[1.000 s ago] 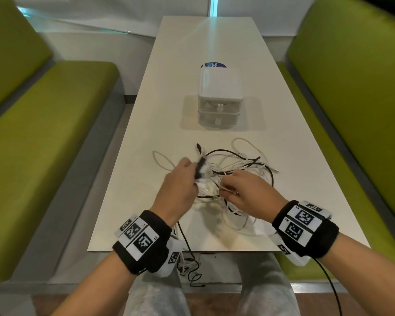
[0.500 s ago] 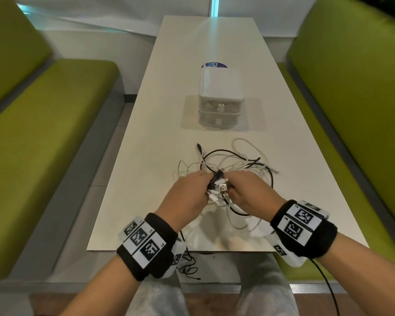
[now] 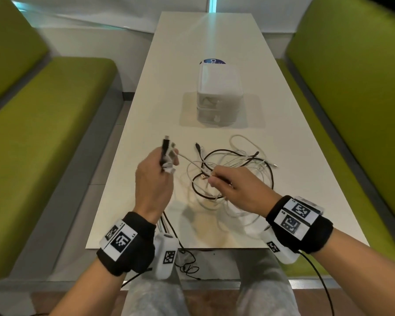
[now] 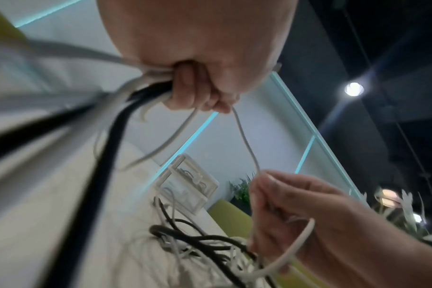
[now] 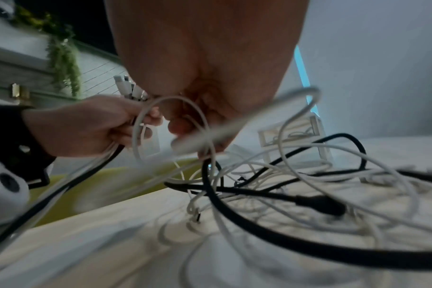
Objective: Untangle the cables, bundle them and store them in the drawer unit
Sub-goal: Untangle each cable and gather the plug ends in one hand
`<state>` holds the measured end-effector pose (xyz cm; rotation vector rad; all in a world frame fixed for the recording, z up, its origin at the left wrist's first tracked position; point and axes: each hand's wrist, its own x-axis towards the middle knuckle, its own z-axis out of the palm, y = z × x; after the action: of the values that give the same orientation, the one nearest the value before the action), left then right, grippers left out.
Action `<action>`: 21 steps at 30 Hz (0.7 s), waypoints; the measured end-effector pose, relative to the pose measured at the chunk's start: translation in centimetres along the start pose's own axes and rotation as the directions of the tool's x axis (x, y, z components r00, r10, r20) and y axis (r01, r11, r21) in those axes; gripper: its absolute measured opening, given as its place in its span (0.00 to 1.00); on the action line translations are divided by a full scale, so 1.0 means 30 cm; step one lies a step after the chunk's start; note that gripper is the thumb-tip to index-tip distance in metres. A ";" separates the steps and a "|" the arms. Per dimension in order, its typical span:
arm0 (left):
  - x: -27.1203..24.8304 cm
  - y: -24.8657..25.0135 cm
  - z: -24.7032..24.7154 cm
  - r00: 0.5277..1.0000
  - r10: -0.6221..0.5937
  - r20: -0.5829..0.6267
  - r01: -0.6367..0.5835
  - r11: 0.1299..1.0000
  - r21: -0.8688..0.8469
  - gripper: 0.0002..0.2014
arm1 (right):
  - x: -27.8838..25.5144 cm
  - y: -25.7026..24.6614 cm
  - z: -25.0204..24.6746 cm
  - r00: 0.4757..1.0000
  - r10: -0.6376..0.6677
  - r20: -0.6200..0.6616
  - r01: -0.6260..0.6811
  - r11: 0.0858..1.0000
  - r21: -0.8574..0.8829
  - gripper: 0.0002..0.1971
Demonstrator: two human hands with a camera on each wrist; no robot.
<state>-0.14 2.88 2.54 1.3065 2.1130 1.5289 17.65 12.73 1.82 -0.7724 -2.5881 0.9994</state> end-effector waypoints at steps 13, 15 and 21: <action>0.038 0.011 -0.052 0.990 -0.103 -0.098 0.093 0.991 -0.098 0.11 | 0.013 0.038 -0.003 0.997 0.081 -0.020 -0.083 0.969 -0.234 0.07; 0.043 0.015 -0.055 1.000 -0.003 -0.006 0.004 0.982 0.188 0.12 | 0.014 0.034 -0.010 0.993 0.108 -0.038 -0.114 0.968 -0.225 0.08; -0.042 0.061 0.048 0.861 0.286 0.422 -0.424 0.860 0.283 0.34 | 0.026 -0.012 -0.009 0.991 0.127 -0.035 -0.131 0.950 -0.284 0.07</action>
<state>2.45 2.96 3.10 2.0404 2.0407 0.9000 16.99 13.09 2.30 -1.0271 -2.7325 0.6528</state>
